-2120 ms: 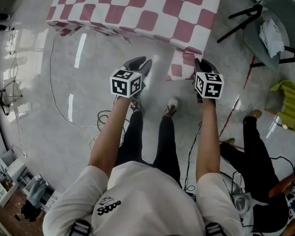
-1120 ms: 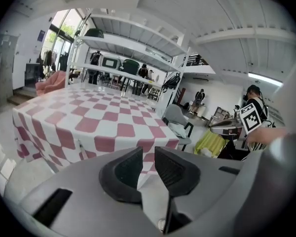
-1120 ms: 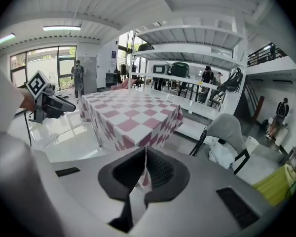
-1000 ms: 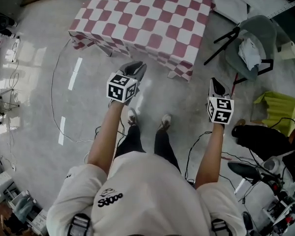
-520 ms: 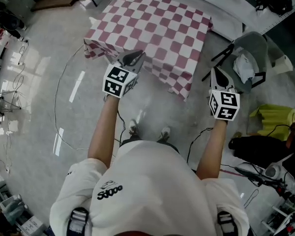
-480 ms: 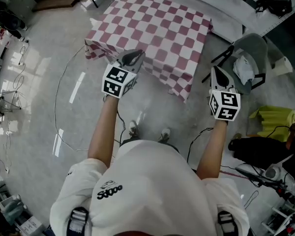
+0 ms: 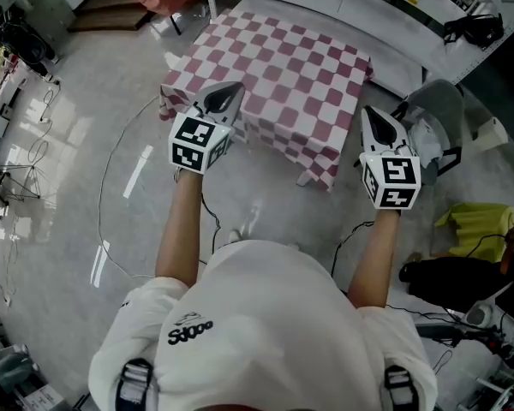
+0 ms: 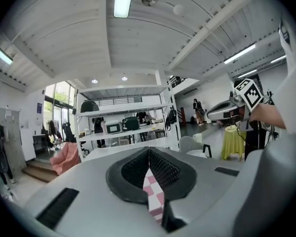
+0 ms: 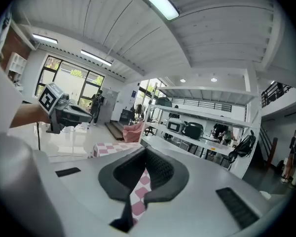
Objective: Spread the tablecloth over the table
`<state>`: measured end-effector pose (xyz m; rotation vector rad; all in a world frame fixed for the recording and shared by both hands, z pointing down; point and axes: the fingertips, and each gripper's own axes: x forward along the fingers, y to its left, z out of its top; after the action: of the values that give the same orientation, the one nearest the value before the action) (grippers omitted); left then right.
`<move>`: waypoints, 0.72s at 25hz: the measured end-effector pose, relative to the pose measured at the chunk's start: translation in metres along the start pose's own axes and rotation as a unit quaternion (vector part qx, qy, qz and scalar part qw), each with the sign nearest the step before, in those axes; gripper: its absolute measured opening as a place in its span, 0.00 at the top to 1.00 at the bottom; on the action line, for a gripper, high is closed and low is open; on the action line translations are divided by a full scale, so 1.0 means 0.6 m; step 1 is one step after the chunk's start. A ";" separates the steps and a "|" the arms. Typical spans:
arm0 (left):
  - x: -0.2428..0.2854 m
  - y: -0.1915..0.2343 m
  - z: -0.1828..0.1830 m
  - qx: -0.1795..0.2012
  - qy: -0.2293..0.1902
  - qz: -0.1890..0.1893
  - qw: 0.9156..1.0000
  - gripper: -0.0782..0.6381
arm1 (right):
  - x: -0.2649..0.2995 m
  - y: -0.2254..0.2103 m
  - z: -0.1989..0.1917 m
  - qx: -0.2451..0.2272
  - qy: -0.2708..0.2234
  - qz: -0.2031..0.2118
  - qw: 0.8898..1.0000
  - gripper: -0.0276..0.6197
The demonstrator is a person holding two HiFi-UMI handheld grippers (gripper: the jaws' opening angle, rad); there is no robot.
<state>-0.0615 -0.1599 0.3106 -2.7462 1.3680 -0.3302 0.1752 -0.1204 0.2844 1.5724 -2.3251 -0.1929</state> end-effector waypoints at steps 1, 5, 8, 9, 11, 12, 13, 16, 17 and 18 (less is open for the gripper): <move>-0.001 0.005 0.010 0.007 -0.005 0.003 1.000 0.85 | 0.002 0.005 0.010 -0.007 -0.002 0.003 1.000 0.92; -0.013 0.010 0.045 0.036 -0.021 0.004 0.999 0.85 | 0.005 0.025 0.047 -0.021 -0.021 0.018 0.999 0.92; -0.020 0.013 0.065 0.037 -0.037 0.001 0.999 0.85 | 0.009 0.032 0.068 -0.020 -0.034 0.014 0.999 0.92; -0.023 0.013 0.069 0.033 -0.043 0.001 0.999 0.85 | 0.010 0.034 0.071 -0.020 -0.035 0.011 0.999 0.92; -0.026 0.014 0.073 0.031 -0.047 0.002 0.998 0.85 | 0.011 0.032 0.073 -0.019 -0.035 0.003 0.999 0.92; -0.027 0.014 0.073 0.033 -0.046 0.002 0.998 0.85 | 0.012 0.031 0.074 -0.021 -0.034 0.001 0.999 0.92; -0.027 0.014 0.073 0.036 -0.044 0.003 0.998 0.85 | 0.013 0.030 0.075 -0.022 -0.033 0.001 0.999 0.92; -0.031 0.015 0.074 0.040 -0.040 0.002 0.998 0.85 | 0.016 0.031 0.077 -0.019 -0.030 0.002 0.999 0.92; -0.033 0.015 0.075 0.042 -0.039 0.002 0.998 0.85 | 0.017 0.032 0.077 -0.018 -0.029 0.003 0.999 0.92; -0.034 0.016 0.075 0.043 -0.039 0.003 0.998 0.85 | 0.018 0.034 0.076 -0.017 -0.028 0.003 0.999 0.92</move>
<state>-0.0712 -0.1515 0.2621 -2.6569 1.3108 -0.2721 0.1382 -0.1256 0.2493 1.5624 -2.3548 -0.2770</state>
